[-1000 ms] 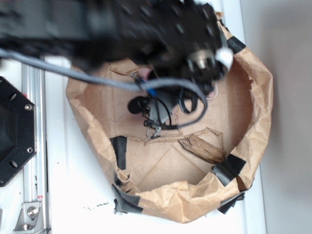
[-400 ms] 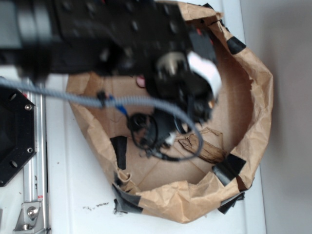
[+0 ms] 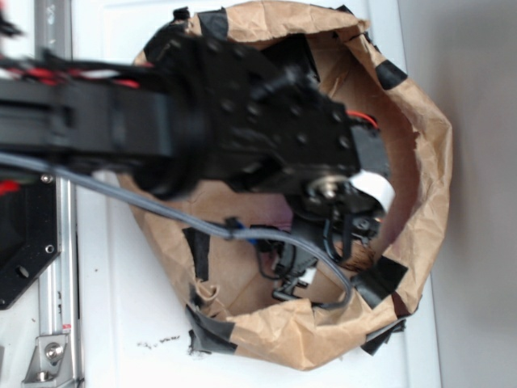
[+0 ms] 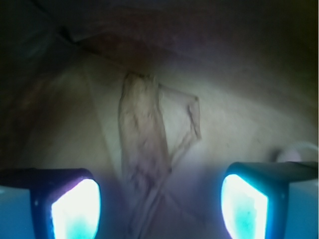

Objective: Grab the wood chip.

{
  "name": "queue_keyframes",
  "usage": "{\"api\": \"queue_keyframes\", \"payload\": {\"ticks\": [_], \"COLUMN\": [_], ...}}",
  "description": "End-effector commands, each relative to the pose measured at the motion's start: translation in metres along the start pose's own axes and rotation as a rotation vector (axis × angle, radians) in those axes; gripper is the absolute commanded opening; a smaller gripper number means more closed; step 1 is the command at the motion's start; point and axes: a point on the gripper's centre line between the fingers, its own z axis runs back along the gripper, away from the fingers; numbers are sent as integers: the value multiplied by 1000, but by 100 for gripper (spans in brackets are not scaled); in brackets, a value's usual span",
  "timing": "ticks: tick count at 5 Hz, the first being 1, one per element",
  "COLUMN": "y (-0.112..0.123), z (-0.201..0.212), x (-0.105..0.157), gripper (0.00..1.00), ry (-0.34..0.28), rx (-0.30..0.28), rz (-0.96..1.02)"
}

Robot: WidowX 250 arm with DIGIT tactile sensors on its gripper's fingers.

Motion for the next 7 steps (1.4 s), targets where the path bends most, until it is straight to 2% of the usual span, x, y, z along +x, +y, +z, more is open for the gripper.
{"api": "queue_keyframes", "payload": {"ticks": [1, 3, 4, 7], "y": [-21, -29, -24, -3], "z": [-22, -43, -39, 14], "x": [7, -1, -7, -23], "gripper": [100, 100, 0, 0], "ry": [-57, -37, -43, -114], "rx": [13, 38, 49, 89], "rz": [-42, -59, -16, 116]}}
